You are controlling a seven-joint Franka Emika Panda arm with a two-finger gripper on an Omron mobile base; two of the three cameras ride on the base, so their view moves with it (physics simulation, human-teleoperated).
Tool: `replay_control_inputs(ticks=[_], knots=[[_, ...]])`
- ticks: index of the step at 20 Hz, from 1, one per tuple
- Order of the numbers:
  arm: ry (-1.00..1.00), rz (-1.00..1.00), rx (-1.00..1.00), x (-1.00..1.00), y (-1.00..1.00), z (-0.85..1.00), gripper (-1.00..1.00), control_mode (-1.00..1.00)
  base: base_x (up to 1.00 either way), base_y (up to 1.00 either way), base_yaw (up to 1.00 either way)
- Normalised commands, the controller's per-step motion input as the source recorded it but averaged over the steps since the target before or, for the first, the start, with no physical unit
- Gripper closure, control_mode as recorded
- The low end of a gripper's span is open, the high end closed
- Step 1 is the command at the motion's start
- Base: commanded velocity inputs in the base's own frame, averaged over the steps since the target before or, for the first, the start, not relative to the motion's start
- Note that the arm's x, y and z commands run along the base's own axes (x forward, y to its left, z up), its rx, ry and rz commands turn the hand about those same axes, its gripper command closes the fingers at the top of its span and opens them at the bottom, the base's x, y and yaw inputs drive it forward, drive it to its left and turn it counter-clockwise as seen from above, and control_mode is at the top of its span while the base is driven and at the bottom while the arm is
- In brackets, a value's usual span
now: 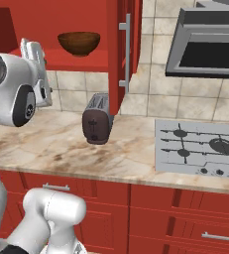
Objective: Pick the mug and place it in the sink. Pick the bowl and place it in the open cabinet and then close the cabinet.
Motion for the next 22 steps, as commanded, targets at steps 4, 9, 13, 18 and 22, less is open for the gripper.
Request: replay_control_inputs(ticks=[4,9,13,18,22], knots=[[0.01,-0.01,0.08,-0.95,-0.23,0.29,-1.0,-1.0,0.0,0.0,0.0],[0.03,-0.01,0.08,-0.97,-0.28,0.21,-1.0,-1.0,0.0,0.0,0.0],[0.0,-0.01,0.01,-0.89,-0.17,0.09,-1.0,-1.0,0.0,0.0,0.0],[0.0,0.0,0.0,-0.55,-0.33,0.0,-1.0,-1.0,0.0,0.0,0.0],[0.0,0.0,0.0,-0.24,-0.46,0.0,-1.0,-1.0,0.0,0.0,0.0]])
